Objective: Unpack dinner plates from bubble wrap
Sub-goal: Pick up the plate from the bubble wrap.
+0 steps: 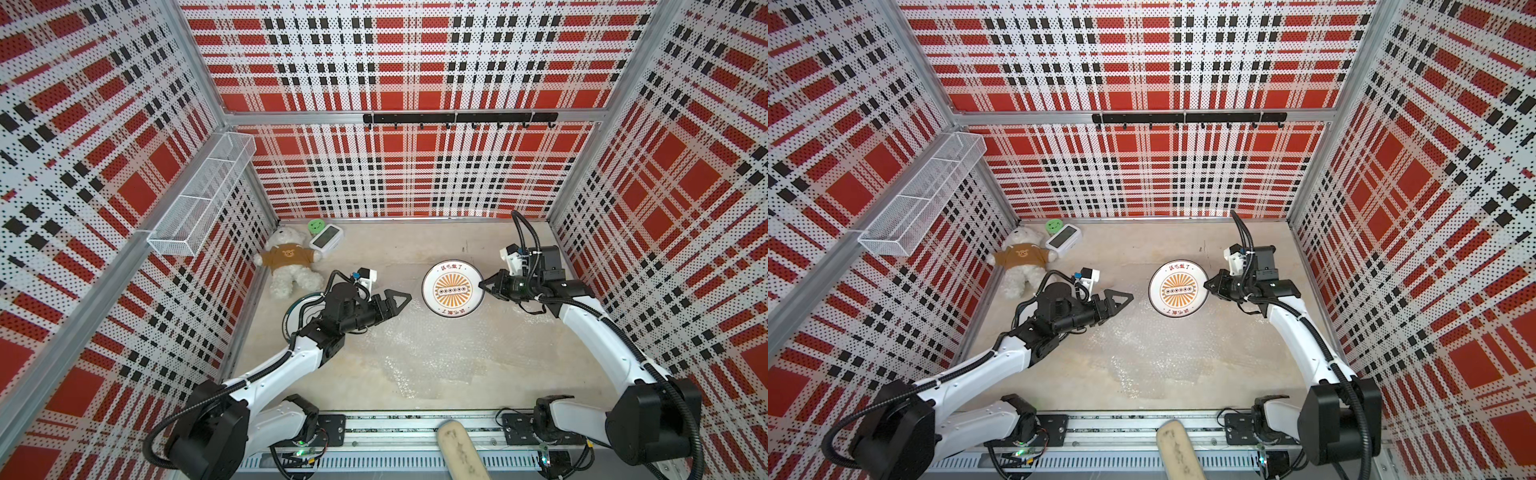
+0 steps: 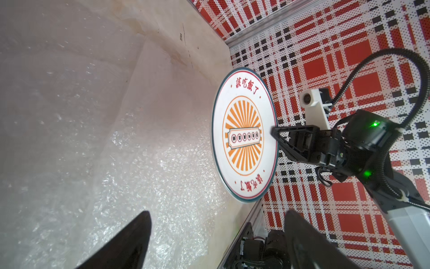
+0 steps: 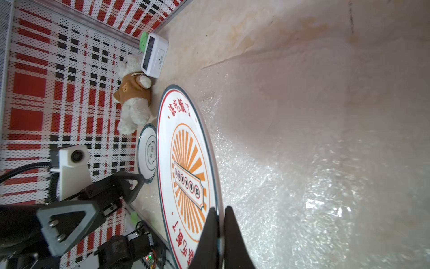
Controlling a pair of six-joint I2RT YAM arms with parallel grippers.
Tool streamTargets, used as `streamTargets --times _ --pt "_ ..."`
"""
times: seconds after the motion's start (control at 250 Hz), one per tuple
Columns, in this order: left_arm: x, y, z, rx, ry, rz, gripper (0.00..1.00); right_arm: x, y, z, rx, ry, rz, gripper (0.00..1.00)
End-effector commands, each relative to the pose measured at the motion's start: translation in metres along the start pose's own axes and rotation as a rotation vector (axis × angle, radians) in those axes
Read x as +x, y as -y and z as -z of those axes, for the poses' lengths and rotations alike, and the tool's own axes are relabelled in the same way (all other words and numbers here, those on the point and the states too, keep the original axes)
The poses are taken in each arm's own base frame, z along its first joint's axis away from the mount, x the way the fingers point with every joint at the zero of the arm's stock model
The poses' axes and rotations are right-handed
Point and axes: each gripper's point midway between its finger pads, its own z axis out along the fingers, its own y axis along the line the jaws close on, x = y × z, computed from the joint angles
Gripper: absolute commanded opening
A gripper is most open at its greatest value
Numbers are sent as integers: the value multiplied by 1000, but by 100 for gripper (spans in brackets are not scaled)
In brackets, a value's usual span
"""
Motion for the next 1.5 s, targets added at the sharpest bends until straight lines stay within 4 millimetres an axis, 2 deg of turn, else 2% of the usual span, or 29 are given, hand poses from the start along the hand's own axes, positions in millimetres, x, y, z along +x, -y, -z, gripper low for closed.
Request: streamTargets --times 0.0,0.152,0.324,0.528,0.844,1.148,1.232,1.336,1.396,1.497 --pt "-4 9 -10 34 -18 49 82 -7 -32 -1 -143 14 33 0" --pt "-2 15 -24 44 -46 40 70 3 -40 -10 -175 -24 42 0" --pt "-1 16 -33 59 -55 50 60 10 -42 -20 -188 -50 43 0" --pt "-2 15 -34 55 -55 60 39 12 -42 -24 -188 -55 37 0" --pt "-3 12 -32 44 -43 84 24 13 -40 -29 -153 -61 50 0" --pt "0 -2 -31 -18 -36 115 9 13 -42 -31 -145 -61 59 0" --pt "1 -4 -31 -23 -35 127 0 14 -44 -33 -153 -65 67 0" --pt "-3 3 -30 1 -21 137 0 14 -46 -36 -158 -65 74 0" --pt "-6 10 -27 15 -6 134 0 12 -49 -35 -165 -52 85 13" --pt "-9 4 -13 -31 46 148 0 1 -54 -33 -162 -14 104 35"
